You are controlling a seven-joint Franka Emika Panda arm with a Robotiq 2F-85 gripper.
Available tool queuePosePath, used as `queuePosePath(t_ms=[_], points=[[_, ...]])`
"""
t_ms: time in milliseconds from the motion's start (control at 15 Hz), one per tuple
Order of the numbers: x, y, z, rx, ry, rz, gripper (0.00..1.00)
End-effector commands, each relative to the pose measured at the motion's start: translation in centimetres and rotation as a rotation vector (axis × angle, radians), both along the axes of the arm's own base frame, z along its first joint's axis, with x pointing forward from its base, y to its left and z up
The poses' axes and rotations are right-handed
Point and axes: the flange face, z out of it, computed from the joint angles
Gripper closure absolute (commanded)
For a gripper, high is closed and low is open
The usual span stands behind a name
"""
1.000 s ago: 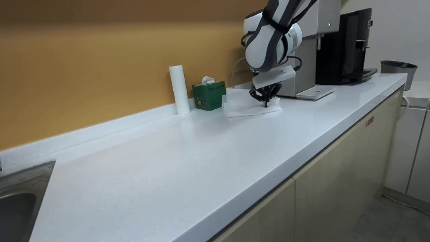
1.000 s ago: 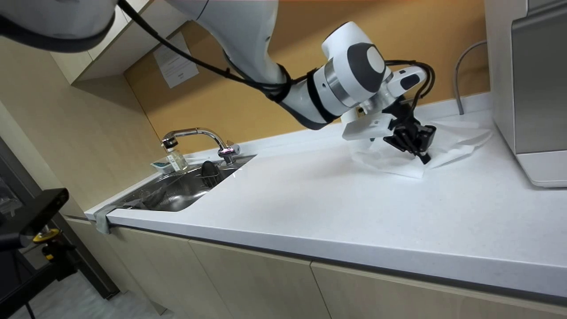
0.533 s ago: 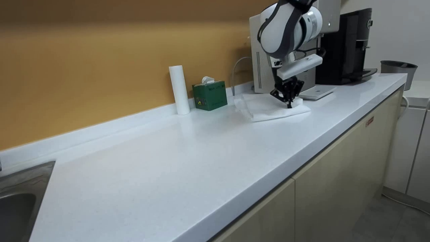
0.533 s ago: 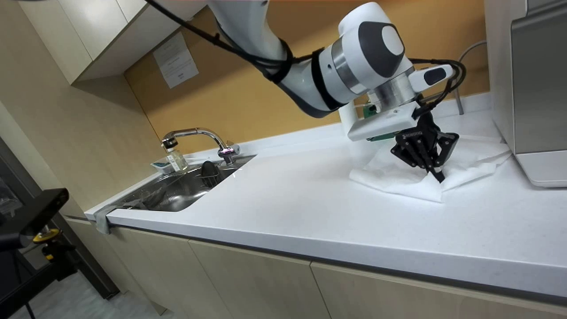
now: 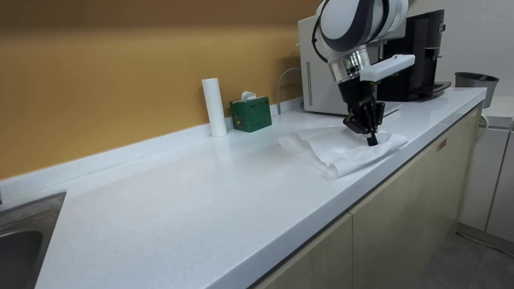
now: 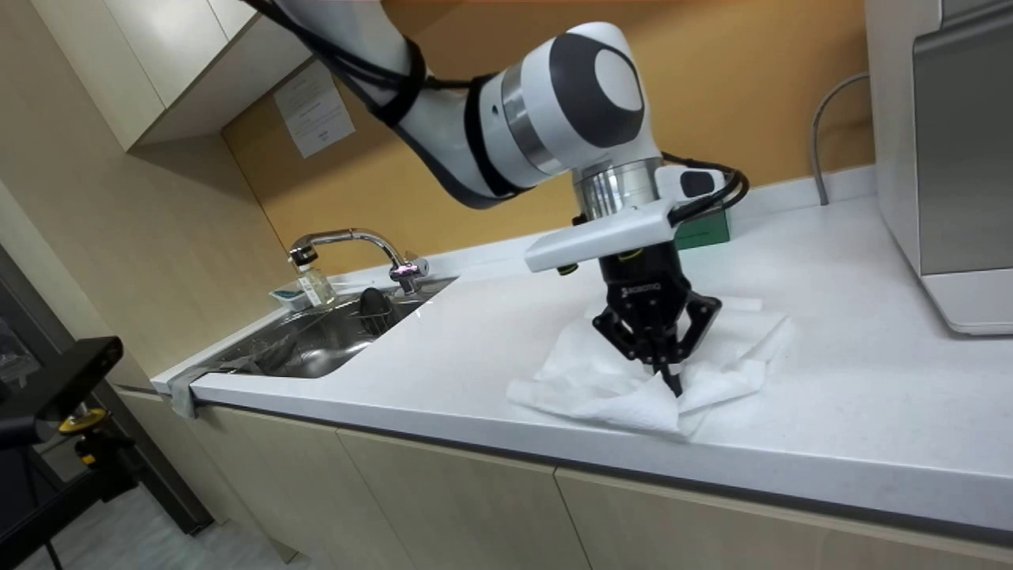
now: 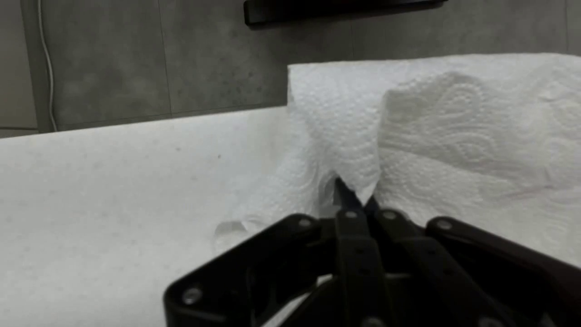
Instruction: Use the white napkin to wipe the counter.
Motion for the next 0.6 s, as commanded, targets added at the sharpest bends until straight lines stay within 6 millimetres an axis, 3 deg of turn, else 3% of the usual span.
queuePosePath(t_ms=[0,267,533], points=[[-1.6,3.0,-0.1,0.032,0.01,0.053,1.0],[-0.1,5.9,-0.7,0.062,-0.071,0.024,1.0],[2.0,7.4,-0.7,0.084,-0.196,-0.023,1.0]])
